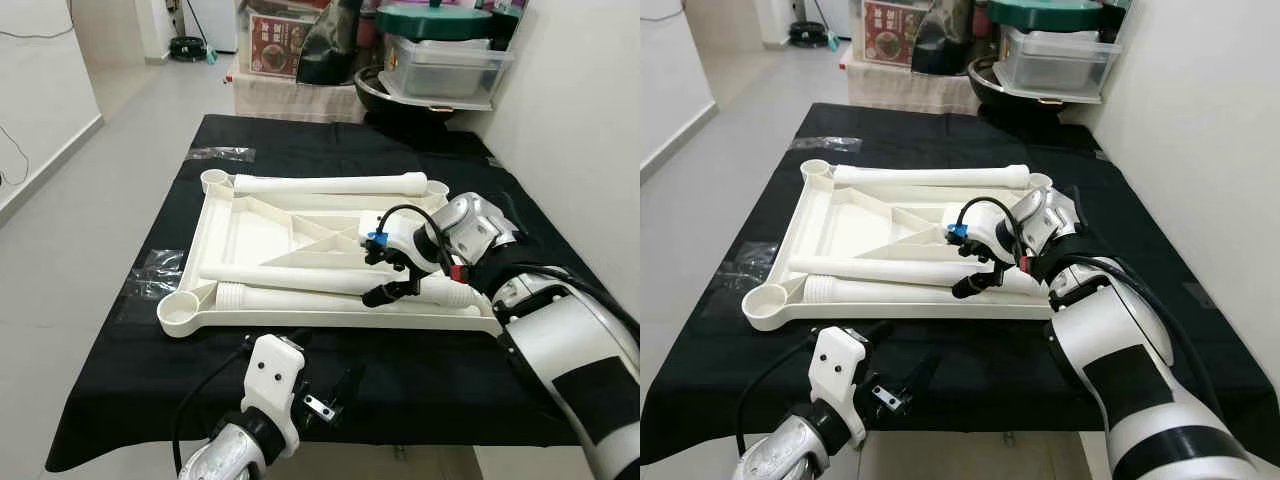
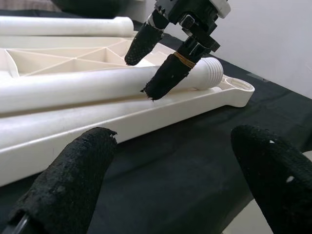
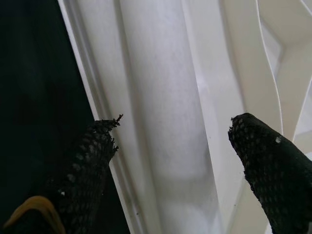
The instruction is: Building children table
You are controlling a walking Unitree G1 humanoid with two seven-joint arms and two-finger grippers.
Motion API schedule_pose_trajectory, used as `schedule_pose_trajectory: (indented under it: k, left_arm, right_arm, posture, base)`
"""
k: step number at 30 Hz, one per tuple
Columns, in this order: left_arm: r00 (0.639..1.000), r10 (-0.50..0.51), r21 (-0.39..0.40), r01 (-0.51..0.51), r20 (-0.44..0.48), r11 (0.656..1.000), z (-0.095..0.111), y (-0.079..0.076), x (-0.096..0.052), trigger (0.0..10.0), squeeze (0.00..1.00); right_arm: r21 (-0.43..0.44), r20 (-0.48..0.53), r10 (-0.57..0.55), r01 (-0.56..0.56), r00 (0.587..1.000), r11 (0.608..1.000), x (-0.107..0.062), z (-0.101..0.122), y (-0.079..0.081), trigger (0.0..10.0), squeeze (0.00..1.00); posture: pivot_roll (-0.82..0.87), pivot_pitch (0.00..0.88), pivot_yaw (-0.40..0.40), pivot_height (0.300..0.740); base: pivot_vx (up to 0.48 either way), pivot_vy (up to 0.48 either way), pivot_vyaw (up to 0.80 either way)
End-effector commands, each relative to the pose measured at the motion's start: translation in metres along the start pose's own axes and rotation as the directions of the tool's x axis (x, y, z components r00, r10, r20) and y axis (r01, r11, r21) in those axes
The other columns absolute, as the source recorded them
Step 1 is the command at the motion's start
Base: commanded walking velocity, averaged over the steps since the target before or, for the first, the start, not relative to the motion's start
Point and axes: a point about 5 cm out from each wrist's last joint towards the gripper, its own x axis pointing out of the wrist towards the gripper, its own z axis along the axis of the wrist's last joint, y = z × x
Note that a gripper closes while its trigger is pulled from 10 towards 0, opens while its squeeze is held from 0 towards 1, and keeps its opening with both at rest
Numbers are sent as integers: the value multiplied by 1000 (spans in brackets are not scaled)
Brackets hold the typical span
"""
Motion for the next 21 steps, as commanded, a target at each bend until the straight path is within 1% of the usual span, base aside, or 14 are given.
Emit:
schedule_pose_trajectory:
  k: [1,4,6,16,17,18,19,20,21]
  left_arm:
    - [1000,-8,-9,8,-7,1000,0,-4,-1,10000,0]
    - [1000,-12,4,12,-11,1000,0,-6,-1,10000,0]
    - [1000,-13,12,13,-17,1000,1,-8,-2,10000,0]
    - [1000,1,7,-1,-28,1000,2,-10,-5,10000,0]
    - [1000,1,6,-1,-28,1000,2,-10,-5,10000,0]
    - [1000,2,6,-2,-29,1000,2,-10,-5,10000,0]
    - [1000,2,6,-2,-29,1000,2,-10,-5,10000,0]
    - [1000,4,5,-3,-31,1000,1,-10,-5,10000,0]
    - [999,5,5,-5,-33,1000,1,-10,-5,10000,0]
  right_arm:
    - [-21,-31,-29,28,999,999,-1,1,-2,10000,0]
    - [-22,-35,-41,40,999,999,0,2,-3,10000,0]
    - [-28,-58,-42,40,997,999,1,1,-2,10000,0]
    - [-73,-110,-33,25,993,997,7,3,0,10000,0]
    - [-76,-115,-33,24,993,997,7,4,1,4275,0]
    - [-78,-118,-35,26,992,997,8,4,1,2667,0]
    - [-78,-118,-35,26,992,997,8,4,1,2667,0]
    - [-79,-120,-37,28,992,996,9,5,1,0,0]
    - [-78,-119,-37,28,992,997,10,5,1,0,0]
  posture:
    - [39,44,-149,740]
    - [42,50,-165,740]
    - [40,51,-169,740]
    - [37,55,-179,740]
    - [37,57,-181,740]
    - [37,57,-181,740]
    - [37,57,-181,740]
    - [37,57,-184,740]
    - [37,59,-183,740]
  base:
    - [0,0,0]
    - [0,0,0]
    - [0,0,0]
    - [0,0,0]
    - [0,0,0]
    - [0,0,0]
    - [0,0,0]
    - [0,0,0]
    - [0,0,0]
